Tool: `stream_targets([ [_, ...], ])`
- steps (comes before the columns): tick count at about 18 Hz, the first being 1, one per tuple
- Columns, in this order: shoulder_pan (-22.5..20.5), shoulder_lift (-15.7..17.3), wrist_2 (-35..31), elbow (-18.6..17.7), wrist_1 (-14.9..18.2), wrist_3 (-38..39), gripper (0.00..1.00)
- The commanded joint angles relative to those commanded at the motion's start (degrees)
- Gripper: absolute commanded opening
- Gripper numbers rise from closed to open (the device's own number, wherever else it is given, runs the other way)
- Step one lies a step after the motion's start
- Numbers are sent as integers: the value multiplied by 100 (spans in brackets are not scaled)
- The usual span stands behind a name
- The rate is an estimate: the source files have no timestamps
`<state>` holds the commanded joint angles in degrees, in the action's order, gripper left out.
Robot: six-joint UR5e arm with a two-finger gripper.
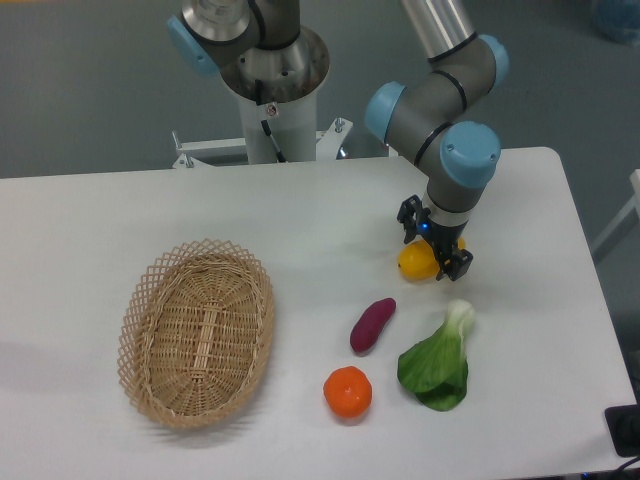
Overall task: Pick up the mango from the table
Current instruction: 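Close the gripper around the yellow mango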
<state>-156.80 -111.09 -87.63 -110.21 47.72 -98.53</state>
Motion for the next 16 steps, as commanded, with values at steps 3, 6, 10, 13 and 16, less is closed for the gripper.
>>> stream_targets([
  [3,0,18,-9,0,0,-9,62],
  [6,0,26,-114,35,9,-53,57],
  [10,-9,62,-158,70,0,-35,53],
  [13,-35,140,-149,88,9,-105,49],
  [16,-53,289,-97,202,70,-70,49],
])
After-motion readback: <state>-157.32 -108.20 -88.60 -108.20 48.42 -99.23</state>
